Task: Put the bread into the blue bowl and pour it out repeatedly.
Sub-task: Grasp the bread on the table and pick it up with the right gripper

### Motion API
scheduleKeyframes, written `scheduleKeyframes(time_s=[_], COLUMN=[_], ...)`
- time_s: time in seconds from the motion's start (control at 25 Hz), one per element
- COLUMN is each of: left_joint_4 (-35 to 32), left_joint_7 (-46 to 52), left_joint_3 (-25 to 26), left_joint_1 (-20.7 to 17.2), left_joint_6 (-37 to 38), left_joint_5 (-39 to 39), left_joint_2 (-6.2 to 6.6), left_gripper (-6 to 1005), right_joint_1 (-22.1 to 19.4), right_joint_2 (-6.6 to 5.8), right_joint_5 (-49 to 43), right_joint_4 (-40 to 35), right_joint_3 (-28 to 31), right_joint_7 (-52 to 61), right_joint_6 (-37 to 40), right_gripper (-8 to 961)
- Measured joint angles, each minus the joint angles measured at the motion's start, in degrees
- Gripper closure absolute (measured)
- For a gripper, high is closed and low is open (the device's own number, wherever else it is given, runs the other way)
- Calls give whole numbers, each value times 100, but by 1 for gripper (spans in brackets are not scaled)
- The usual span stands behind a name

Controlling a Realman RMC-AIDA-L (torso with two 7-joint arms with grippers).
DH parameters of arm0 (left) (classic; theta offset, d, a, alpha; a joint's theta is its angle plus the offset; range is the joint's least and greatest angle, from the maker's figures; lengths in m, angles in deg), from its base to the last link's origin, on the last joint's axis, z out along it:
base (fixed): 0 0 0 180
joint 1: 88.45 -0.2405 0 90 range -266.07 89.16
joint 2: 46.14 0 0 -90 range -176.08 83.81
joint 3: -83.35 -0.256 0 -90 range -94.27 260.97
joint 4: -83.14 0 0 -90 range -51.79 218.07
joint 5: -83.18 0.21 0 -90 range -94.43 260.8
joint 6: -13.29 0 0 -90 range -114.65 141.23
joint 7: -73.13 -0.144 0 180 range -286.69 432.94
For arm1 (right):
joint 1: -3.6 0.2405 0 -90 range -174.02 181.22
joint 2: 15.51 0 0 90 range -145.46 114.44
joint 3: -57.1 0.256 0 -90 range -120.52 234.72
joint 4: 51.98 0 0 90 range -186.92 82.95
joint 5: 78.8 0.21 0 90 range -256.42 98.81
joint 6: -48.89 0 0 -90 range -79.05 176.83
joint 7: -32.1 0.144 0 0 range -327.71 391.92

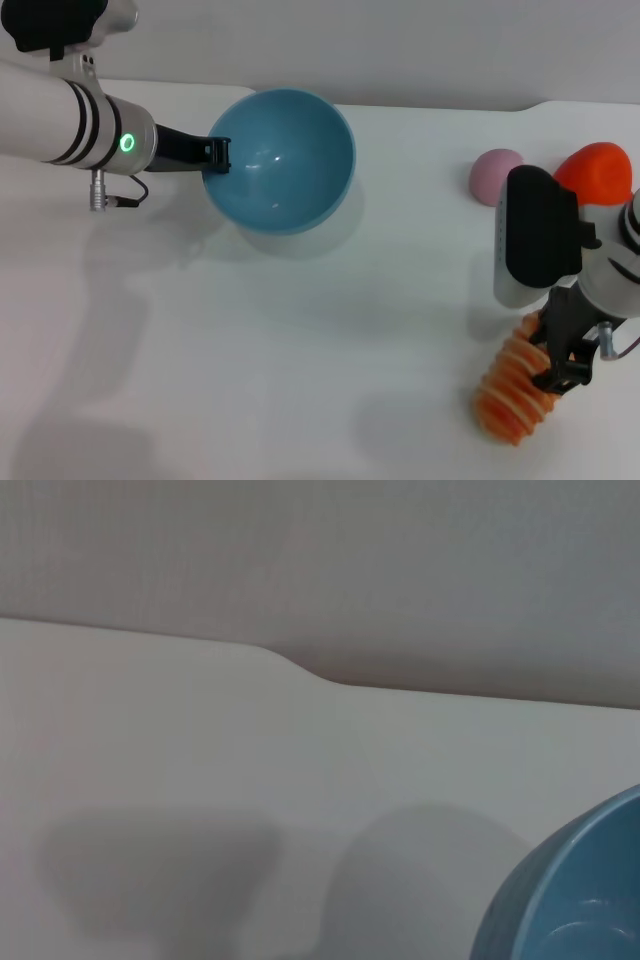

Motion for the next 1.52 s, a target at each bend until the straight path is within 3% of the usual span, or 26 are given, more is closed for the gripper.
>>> scheduleKeyframes(time_s=[0.68,1.04,1.24,1.52], left_joint_4=[-158,-221,-288,-318], left_joint_7=[-77,-127,-136,-136], left_joint_3=[0,14,35,90], left_joint_1=[173,223,390,441], left_joint_6=[10,-70,-404,-508], left_joint_5=[9,32,425,536], left_joint_2=[0,9,9,3], left_gripper=[994,994,993,993], right_joint_1=[-66,-76,-159,-248], right_joint_2=[-7,-21,-18,-1], right_joint_5=[65,-15,80,92], right_joint_4=[100,64,58,38], right_joint_3=[-178,-44,196,110], right_joint_7=[85,99,409,550], right_joint_6=[-146,-162,-260,-272], right_gripper=[528,648,713,763])
